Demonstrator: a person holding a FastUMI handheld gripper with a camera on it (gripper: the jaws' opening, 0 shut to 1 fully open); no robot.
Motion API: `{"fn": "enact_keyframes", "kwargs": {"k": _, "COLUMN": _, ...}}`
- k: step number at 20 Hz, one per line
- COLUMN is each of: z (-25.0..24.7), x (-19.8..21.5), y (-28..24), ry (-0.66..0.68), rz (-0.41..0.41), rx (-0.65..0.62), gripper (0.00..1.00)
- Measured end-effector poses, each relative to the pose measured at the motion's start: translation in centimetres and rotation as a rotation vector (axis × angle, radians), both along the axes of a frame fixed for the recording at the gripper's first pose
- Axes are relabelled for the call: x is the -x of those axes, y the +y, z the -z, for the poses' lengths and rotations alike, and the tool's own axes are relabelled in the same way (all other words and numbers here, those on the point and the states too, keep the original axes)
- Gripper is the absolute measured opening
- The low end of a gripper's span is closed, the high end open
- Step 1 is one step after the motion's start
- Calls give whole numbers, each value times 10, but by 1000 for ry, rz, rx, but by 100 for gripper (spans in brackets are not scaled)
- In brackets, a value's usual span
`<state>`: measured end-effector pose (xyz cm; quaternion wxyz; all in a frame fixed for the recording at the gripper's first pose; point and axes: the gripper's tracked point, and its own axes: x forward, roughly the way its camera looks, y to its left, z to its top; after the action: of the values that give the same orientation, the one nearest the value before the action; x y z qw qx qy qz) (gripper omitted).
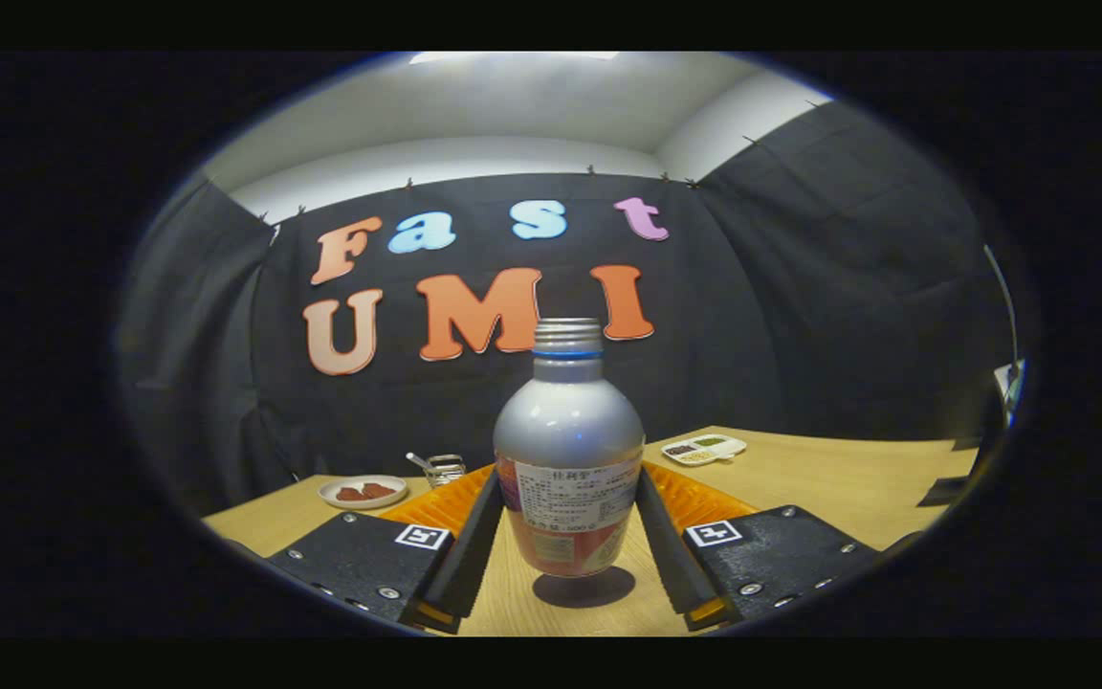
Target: Take the bottle from table, then pour the juice into the cup, finally place the bottle on the coaster
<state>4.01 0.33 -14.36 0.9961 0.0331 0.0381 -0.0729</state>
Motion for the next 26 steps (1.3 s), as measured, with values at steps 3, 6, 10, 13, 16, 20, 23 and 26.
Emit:
{"fn": "enact_keyframes", "kwargs": {"k": 3, "z": 14, "x": -13, "y": 8, "ry": 50, "rz": -28, "rx": 80, "gripper": 75}}
{"fn": "enact_keyframes", "kwargs": {"k": 6, "z": 37, "x": -25, "y": 17, "ry": 107, "rz": -56, "rx": 145, "gripper": 75}}
{"fn": "enact_keyframes", "kwargs": {"k": 10, "z": 64, "x": -26, "y": 20, "ry": 180, "rz": -64, "rx": 172, "gripper": 75}}
{"fn": "enact_keyframes", "kwargs": {"k": 13, "z": 85, "x": -26, "y": 22, "ry": 236, "rz": -61, "rx": 169, "gripper": 75}}
{"fn": "enact_keyframes", "kwargs": {"k": 16, "z": 96, "x": -26, "y": 24, "ry": 265, "rz": -66, "rx": 157, "gripper": 76}}
{"fn": "enact_keyframes", "kwargs": {"k": 20, "z": 106, "x": -26, "y": 24, "ry": 279, "rz": -69, "rx": 120, "gripper": 75}}
{"fn": "enact_keyframes", "kwargs": {"k": 23, "z": 113, "x": -25, "y": 25, "ry": 303, "rz": -78, "rx": 113, "gripper": 75}}
{"fn": "enact_keyframes", "kwargs": {"k": 26, "z": 113, "x": -26, "y": 24, "ry": 300, "rz": -83, "rx": 105, "gripper": 76}}
